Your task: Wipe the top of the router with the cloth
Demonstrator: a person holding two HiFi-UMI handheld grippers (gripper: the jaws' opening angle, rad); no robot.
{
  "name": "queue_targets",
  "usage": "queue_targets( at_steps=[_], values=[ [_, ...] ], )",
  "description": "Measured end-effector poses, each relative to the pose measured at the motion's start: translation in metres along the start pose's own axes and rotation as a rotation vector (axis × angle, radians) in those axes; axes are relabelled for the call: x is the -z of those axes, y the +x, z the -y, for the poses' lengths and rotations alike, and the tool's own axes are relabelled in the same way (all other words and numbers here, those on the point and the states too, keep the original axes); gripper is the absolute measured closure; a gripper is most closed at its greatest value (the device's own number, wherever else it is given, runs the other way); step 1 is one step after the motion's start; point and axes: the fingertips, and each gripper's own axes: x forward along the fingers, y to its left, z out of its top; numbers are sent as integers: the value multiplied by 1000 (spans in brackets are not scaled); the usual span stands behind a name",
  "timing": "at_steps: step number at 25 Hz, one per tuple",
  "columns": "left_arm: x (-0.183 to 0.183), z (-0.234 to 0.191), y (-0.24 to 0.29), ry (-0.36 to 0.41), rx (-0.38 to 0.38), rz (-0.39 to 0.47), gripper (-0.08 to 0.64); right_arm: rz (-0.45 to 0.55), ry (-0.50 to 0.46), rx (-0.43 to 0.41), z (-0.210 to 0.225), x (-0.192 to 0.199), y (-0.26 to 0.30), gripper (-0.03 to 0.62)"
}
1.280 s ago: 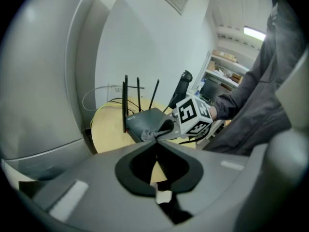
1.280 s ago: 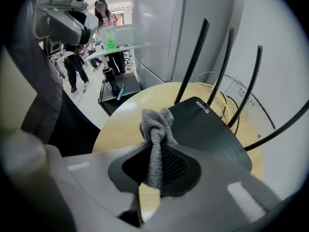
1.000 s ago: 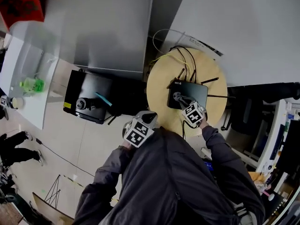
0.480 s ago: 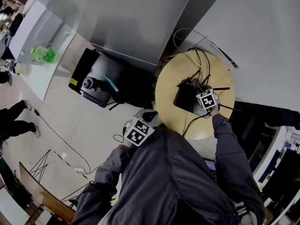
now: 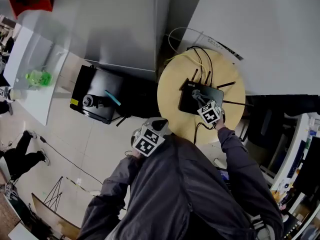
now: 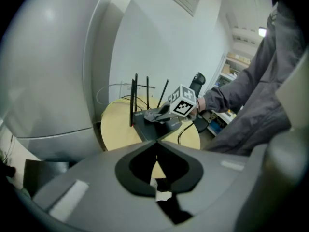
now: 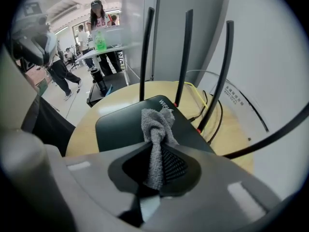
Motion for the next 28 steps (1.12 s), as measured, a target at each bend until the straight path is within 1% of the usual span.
queue_targets(
  at_steps=[4, 13, 16, 17, 19, 21, 22, 25, 28],
  values=[
    [-9, 5, 4, 69, 54, -23, 560, 9, 18, 8, -24, 9, -9, 557],
    [-22, 19, 16, 217, 176, -67, 560, 13, 107, 32, -67, 34, -24, 557],
    [-23, 25, 19, 242, 200, -77, 560, 9, 97, 42, -73, 38, -24, 557],
    [-23, 25, 21, 242, 201, -76, 560, 5, 86, 38, -72, 39, -24, 557],
    [-25, 26, 22, 235, 194, -71, 560, -3, 79, -3, -72, 39, -24, 557],
    [-27, 24, 21, 217, 178, -59, 560, 10, 95, -46, -66, 37, -26, 557],
    [-27, 22, 20, 203, 167, -51, 560, 26, 109, -52, -58, 35, -28, 557],
    [-29, 16, 18, 151, 123, -32, 560, 58, 140, -29, -21, 27, -32, 557],
    [-29, 13, 16, 92, 73, -16, 560, 50, 128, -3, 24, 20, -26, 555]
  ],
)
